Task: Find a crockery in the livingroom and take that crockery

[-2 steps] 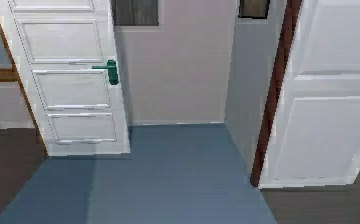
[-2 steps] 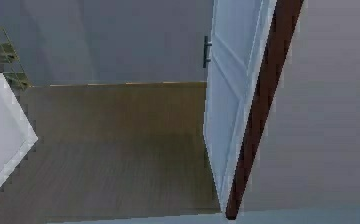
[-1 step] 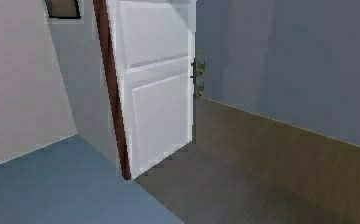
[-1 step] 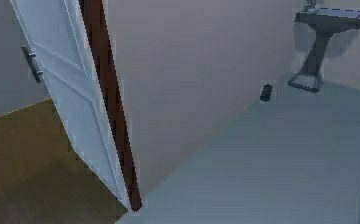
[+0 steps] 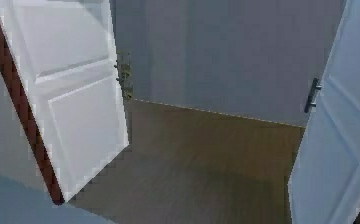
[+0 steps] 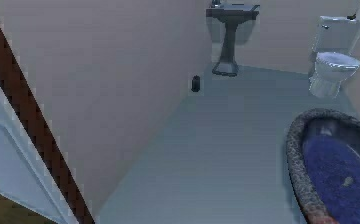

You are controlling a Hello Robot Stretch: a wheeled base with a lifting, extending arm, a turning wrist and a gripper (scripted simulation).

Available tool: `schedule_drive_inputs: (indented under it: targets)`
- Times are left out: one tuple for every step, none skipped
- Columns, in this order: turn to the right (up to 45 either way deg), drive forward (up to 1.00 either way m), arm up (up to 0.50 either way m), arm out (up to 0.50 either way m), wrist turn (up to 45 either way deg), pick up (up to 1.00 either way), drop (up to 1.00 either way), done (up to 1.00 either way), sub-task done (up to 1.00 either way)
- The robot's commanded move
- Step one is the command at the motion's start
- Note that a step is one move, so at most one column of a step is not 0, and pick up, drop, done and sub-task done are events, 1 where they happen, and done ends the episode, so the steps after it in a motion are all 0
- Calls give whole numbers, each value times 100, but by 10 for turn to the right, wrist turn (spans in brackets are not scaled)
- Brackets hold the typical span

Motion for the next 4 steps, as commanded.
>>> schedule_drive_inputs:
  targets:
    - [30,0,0,0,0,0,0,0,0]
    - [0,25,0,0,0,0,0,0,0]
    - [-300,0,0,0,0,0,0,0,0]
    - [0,5,0,0,0,0,0,0,0]
